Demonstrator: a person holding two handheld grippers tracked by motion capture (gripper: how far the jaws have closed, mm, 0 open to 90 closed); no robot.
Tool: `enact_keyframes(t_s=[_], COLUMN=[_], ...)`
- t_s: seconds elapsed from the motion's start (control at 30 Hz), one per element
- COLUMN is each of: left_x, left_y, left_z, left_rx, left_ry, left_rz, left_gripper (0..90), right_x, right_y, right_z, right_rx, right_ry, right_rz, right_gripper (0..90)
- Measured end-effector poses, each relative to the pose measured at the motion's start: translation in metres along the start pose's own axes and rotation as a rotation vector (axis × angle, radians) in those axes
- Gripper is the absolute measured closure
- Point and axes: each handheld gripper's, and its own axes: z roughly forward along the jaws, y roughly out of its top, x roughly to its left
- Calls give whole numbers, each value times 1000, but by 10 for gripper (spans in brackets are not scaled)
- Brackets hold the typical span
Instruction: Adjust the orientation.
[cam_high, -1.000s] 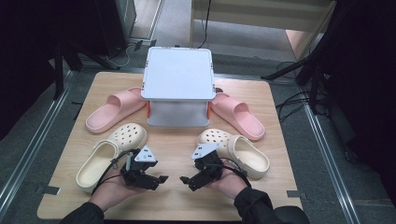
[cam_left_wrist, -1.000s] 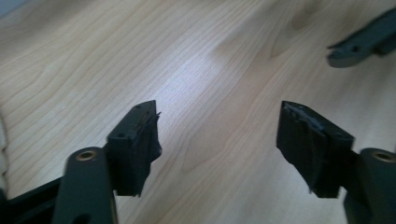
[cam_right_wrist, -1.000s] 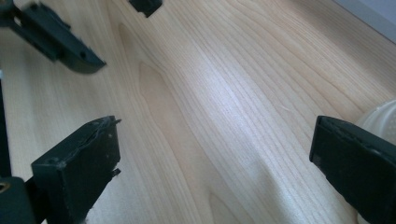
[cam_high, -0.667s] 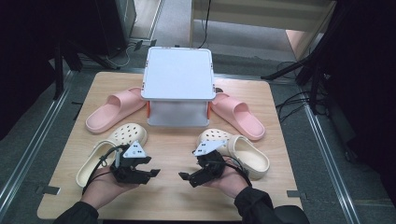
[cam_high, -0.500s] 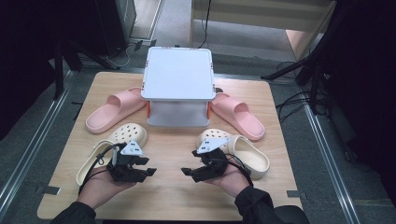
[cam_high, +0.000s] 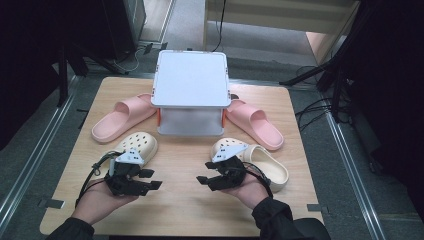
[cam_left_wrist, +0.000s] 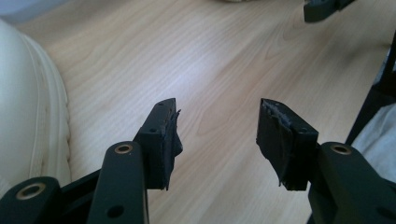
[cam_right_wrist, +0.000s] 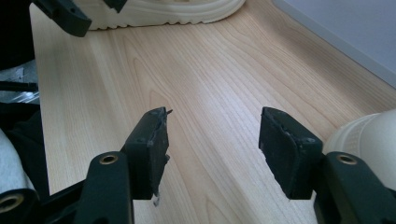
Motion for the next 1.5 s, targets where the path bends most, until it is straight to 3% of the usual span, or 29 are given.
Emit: enact_keyframes(t_s=[0.1, 0.23, 0.43, 0.67, 0.7, 0.83, 1.17, 1.23, 1.37, 1.43, 1.5], left_x=[1, 5, 16, 26, 30, 39, 58, 63, 65, 66, 64], left_y=[-3, -8, -17, -27, -30, -33, -33, -31, -29, -28, -26], left_z=[-5, -16, -38, -50, -51, -48, -27, -18, -12, -10, -11], left_rx=[13, -1, -11, -24, -17, -13, 14, 30, 41, 39, 33], left_ry=[7, 22, 90, 134, 163, 196, 211, 184, 184, 181, 205], left_rz=[-2, -22, -45, -80, -81, -98, -130, -147, -150, -150, -137], left_gripper=[501, 500, 534, 527, 525, 516, 552, 595, 643, 707, 743], right_x=[-4, -5, -3, -2, -3, -3, -3, -3, -3, -3, -3], right_y=[2, 3, 4, 5, 5, 5, 4, 4, 4, 4, 4], right_z=[0, 0, 5, 8, 8, 9, 10, 11, 12, 13, 13], right_rx=[8, 13, 39, 58, 60, 64, 76, 78, 84, 89, 88], right_ry=[6, -1, 4, 8, 6, 4, 4, 3, 4, 6, 6], right_rz=[25, 16, -11, -22, -19, -15, -19, -19, -17, -18, -21], right_gripper=[432, 432, 425, 423, 423, 422, 418, 418, 417, 417, 417])
